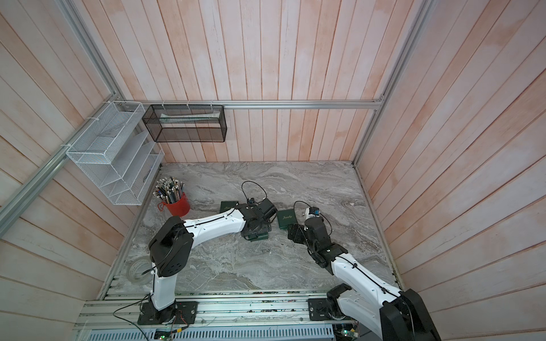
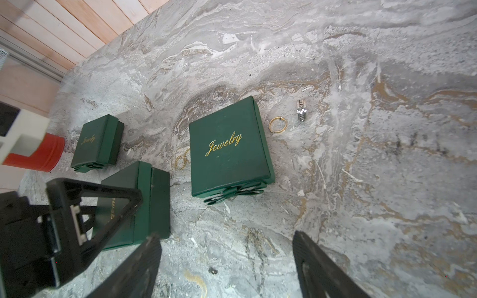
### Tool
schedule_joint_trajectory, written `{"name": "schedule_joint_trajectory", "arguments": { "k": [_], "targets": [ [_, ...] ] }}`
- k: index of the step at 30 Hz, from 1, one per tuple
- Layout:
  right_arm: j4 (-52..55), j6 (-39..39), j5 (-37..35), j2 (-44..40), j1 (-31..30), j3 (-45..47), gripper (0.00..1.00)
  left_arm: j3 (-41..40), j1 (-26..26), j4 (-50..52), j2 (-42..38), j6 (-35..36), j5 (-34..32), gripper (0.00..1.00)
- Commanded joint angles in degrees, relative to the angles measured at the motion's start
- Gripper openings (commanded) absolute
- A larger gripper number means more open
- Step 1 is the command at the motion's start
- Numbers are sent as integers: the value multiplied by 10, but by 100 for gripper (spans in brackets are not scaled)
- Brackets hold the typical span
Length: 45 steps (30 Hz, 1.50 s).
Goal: Take the rings out of the lift-off lid box
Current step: Close the lid on the jewelry box.
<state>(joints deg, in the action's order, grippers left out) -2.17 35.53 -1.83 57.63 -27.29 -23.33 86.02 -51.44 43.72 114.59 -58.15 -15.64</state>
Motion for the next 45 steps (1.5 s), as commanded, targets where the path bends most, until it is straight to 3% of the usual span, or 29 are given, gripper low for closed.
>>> {"name": "schedule_joint_trajectory", "arguments": {
  "k": [1, 26, 45],
  "targets": [
    [-6, -4, 8, -2, 2, 4, 82, 8, -1, 8, 11, -6, -13, 86],
    [-21, -3, 32, -19, 2, 25, 81, 86, -21, 72, 54, 28, -68, 90],
    [-15, -5, 38, -21, 2, 25, 81, 57, -11, 42, 44, 13, -47, 91]
  ]
}}
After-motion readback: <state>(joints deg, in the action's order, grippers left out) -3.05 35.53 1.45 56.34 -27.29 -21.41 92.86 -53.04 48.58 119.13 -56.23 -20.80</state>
